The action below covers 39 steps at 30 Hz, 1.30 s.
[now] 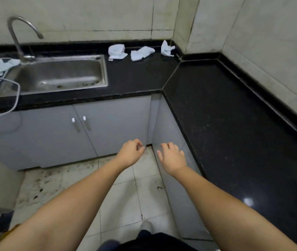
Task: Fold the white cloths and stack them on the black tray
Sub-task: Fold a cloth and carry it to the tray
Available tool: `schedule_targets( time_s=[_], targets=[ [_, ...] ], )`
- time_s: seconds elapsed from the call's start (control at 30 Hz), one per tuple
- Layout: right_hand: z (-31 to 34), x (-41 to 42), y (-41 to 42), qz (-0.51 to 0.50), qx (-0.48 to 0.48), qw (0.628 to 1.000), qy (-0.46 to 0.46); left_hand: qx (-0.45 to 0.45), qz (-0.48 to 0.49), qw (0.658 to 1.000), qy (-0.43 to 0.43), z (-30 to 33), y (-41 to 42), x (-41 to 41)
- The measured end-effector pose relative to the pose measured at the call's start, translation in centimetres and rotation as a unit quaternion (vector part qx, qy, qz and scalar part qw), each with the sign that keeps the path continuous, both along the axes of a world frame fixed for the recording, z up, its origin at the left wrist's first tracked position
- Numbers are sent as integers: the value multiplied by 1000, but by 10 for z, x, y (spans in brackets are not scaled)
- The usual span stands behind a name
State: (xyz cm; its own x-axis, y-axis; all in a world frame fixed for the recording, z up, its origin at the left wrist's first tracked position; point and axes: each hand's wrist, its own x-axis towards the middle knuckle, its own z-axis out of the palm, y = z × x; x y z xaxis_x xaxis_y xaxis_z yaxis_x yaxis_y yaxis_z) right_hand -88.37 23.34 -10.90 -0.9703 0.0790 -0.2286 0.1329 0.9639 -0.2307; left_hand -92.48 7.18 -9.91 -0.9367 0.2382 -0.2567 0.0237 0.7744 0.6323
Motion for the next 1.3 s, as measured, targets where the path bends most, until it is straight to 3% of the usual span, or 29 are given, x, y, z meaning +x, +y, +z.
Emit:
schedule_targets(
  time_s=[0.37, 0.7, 1.13, 1.3],
  targets=[
    [4, -238, -4, 21, -5, 999, 38, 23, 0, 999, 37, 14, 6, -234],
    [21, -441, 7, -93, -64, 992, 49, 7, -61, 998, 17, 30, 1, -467],
    [3, -649, 164, -162, -59, 984, 49, -25, -188, 982, 11, 5, 164, -675],
    [-22, -726, 220, -136, -47, 988, 56, -57, -221, 968, 107, -11, 236, -739]
  ],
)
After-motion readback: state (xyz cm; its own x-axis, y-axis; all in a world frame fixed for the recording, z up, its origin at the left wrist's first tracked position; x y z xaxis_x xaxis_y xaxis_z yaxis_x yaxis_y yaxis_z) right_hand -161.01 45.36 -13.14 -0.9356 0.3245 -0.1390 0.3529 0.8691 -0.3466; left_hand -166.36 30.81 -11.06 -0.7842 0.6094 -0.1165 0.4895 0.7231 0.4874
